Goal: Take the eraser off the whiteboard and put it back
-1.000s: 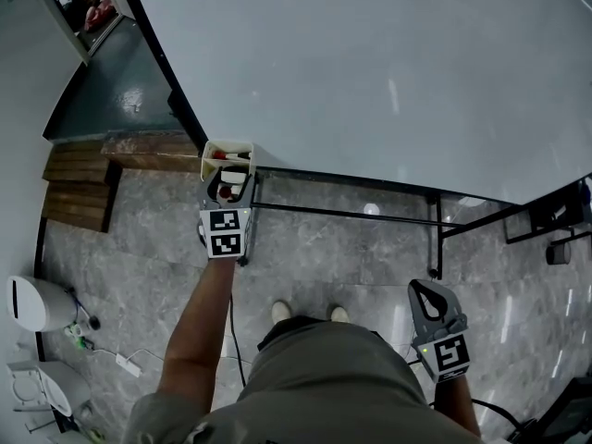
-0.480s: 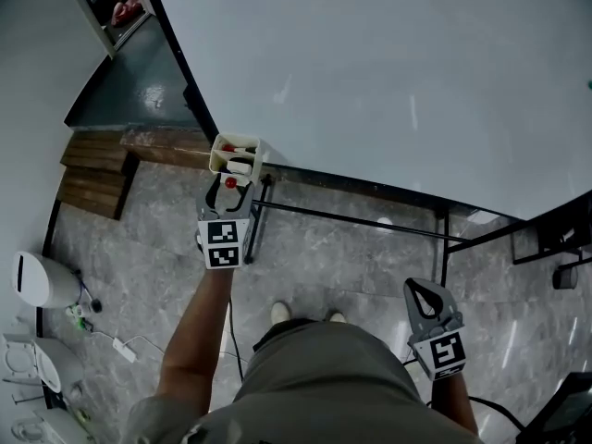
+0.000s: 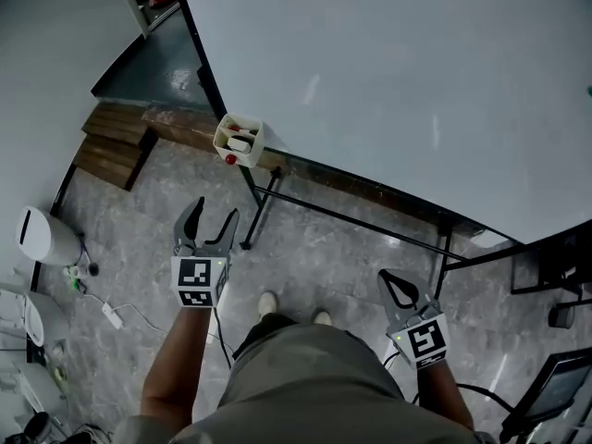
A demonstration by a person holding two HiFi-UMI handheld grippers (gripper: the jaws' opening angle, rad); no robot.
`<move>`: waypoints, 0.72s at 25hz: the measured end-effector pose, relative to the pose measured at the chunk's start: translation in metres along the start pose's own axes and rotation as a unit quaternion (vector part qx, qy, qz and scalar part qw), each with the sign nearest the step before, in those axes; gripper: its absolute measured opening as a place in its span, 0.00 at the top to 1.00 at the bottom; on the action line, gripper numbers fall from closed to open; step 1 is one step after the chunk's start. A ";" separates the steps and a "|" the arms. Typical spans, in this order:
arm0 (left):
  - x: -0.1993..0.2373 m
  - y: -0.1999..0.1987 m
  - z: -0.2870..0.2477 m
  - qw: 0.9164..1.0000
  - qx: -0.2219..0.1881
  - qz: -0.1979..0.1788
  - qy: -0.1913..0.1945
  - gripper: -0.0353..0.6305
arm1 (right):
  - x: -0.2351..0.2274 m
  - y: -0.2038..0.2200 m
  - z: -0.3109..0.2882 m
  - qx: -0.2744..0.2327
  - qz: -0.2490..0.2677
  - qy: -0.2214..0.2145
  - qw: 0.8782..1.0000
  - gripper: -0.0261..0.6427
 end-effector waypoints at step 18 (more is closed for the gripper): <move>-0.108 -0.030 0.211 0.997 0.017 0.075 -0.013 0.73 | 0.038 -0.014 -0.002 -0.052 0.064 -0.173 0.982 0.96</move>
Point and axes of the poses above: the fingertips, and each gripper's own axes: z backward along the fingers, x to its left, y out of its underside, the point moved 7 cm from there along z, backward along the fingers, and after that the axes turned 8 degrees about -x, right-handed, at the moved point
